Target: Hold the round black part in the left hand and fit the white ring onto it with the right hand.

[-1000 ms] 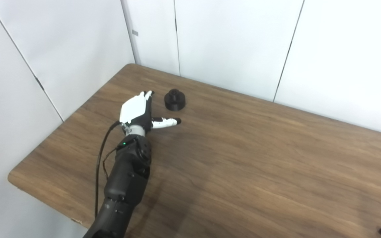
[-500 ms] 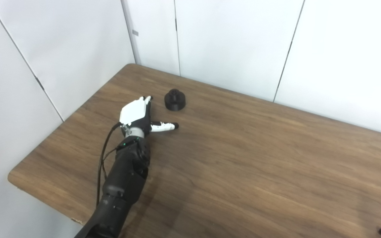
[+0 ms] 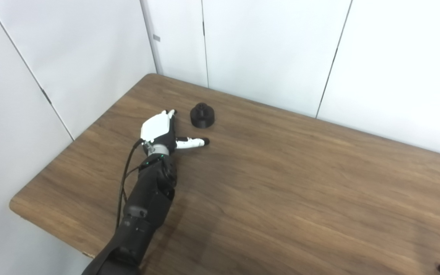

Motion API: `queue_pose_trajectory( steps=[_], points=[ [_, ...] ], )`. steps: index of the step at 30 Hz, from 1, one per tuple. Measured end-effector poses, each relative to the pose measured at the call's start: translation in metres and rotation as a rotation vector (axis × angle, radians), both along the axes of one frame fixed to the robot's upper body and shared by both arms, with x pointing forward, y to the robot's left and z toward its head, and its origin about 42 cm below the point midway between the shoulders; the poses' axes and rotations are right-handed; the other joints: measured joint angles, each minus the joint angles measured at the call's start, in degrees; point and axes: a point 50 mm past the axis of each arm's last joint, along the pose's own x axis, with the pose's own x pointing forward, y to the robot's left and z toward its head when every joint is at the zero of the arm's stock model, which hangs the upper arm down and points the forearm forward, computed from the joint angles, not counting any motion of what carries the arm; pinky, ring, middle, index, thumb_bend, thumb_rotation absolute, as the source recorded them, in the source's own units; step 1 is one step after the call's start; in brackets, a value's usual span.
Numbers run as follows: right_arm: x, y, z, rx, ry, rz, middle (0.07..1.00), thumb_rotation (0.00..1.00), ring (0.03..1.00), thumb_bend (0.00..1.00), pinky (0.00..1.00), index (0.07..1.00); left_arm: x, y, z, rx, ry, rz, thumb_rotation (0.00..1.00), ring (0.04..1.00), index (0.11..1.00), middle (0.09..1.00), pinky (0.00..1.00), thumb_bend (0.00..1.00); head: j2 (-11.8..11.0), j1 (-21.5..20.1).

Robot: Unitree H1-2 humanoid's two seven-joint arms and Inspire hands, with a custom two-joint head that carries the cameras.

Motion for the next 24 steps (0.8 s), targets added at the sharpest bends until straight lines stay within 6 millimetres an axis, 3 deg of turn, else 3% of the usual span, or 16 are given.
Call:
queue_pose_trajectory(
  steps=[24],
  points=[
    [0.000, 0.001, -0.001, -0.042, -0.009, -0.003, 1.000, 0.86, 1.000, 0.56, 0.88, 1.000, 0.026, -0.007, 0.000, -0.042, -0.018, -0.037, 0.54, 1.000, 0.956, 1.000, 1.00, 1.00, -0.2, -2.5]
  ],
)
